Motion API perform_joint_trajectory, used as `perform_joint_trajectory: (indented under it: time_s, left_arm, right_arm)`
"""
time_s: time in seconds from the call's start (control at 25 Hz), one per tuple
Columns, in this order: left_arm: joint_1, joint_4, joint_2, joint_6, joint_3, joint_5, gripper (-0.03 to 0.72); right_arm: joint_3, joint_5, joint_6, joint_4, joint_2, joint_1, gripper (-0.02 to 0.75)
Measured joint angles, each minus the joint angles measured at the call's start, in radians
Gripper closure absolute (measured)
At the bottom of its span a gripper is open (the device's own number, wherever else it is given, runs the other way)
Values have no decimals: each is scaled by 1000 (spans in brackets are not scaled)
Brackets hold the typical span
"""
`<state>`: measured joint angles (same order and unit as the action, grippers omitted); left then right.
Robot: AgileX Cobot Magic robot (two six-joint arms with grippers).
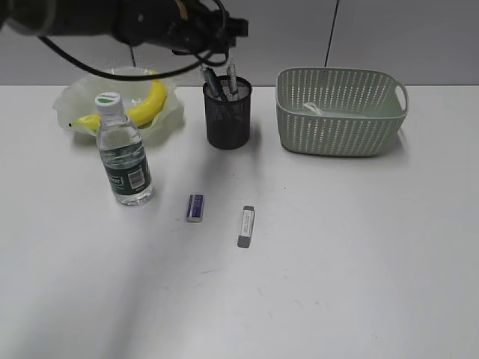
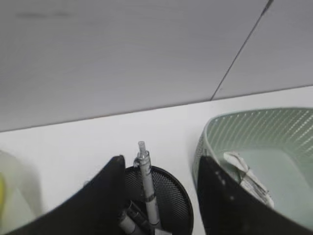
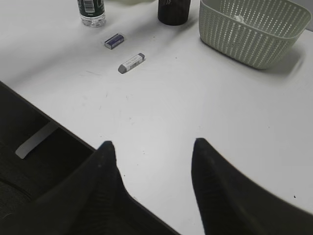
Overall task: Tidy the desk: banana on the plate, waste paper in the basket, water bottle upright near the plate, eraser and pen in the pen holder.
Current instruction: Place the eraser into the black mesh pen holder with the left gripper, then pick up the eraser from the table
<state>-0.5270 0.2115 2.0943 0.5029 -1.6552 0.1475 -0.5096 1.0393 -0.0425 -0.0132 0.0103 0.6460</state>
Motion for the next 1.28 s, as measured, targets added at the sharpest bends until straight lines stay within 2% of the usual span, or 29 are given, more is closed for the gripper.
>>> perform_joint_trajectory:
  time_s: [0.24,0.44,0.6,0.68,0.8,0.96,1.28]
  left_arm:
    - [0,35,-243,0,0,260,326]
    - [0,73,-466,-16,0,633,326]
    - [0,71,-603,-99,0,955,326]
    - [0,60,-665,-153,3,1036,326]
    - [0,7,-806,-211,53,1060,326]
    - [0,-33,-1027,-229,195,1064,328]
    - [0,-80,-1514,-230,645,1072,360]
  right_arm:
    - [0,0,0,0,0,0,334]
    - [0,0,0,0,0,0,333]
    - [0,0,0,0,0,0,333]
    - [0,0,0,0,0,0,333]
    - [0,0,0,0,0,0,334]
    - [0,0,0,1,0,0,334]
    - [-26,-52,0,0,-88,0,334]
